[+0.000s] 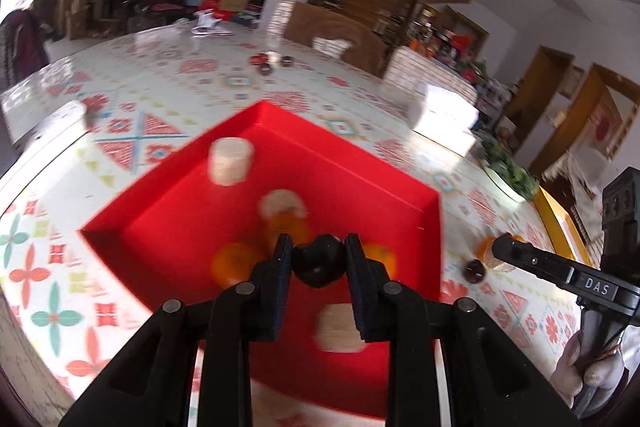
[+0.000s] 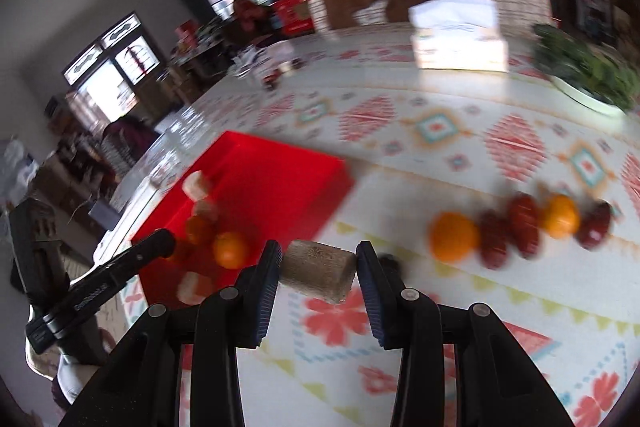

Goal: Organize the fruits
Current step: 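Carry the plum and cube into the red tray and open both tools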

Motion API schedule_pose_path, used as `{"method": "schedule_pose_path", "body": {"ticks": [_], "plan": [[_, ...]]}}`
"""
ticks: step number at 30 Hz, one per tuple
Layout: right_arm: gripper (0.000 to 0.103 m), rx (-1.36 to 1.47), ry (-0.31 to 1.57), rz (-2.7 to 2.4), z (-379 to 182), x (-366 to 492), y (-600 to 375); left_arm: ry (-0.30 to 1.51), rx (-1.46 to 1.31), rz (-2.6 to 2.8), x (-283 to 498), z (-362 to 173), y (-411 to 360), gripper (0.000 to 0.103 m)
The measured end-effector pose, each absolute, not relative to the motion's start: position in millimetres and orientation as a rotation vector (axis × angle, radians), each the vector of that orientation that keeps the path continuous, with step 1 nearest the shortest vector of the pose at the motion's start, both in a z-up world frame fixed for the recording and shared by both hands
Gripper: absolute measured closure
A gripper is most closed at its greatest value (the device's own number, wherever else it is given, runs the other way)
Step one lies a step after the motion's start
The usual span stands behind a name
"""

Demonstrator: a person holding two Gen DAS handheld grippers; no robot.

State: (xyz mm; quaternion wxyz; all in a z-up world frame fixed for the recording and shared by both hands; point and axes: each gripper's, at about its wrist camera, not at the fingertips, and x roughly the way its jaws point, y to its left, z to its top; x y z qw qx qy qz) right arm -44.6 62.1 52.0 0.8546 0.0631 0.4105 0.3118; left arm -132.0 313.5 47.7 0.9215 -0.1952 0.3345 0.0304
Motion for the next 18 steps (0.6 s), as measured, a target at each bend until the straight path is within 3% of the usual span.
{"method": "schedule_pose_path", "body": {"ticks": [14, 16, 18], "plan": [[0.06, -0.015, 0.93, 0.659, 24.5, -22.2, 152.4, 0.712, -0.414, 0.081, -135.8, 33.5, 339.0, 0.077], [0.06, -0.019, 0.925, 0.655, 26.4, -21.4, 155.0, 0.713, -0.419, 0.074, -136.2, 33.3, 338.9, 0.072], [0.055, -0.006, 0.92, 0.656, 29.4, -20.5, 153.4, 0.708, -0.426, 0.069, -136.0, 33.9, 339.2, 0.058]]}}
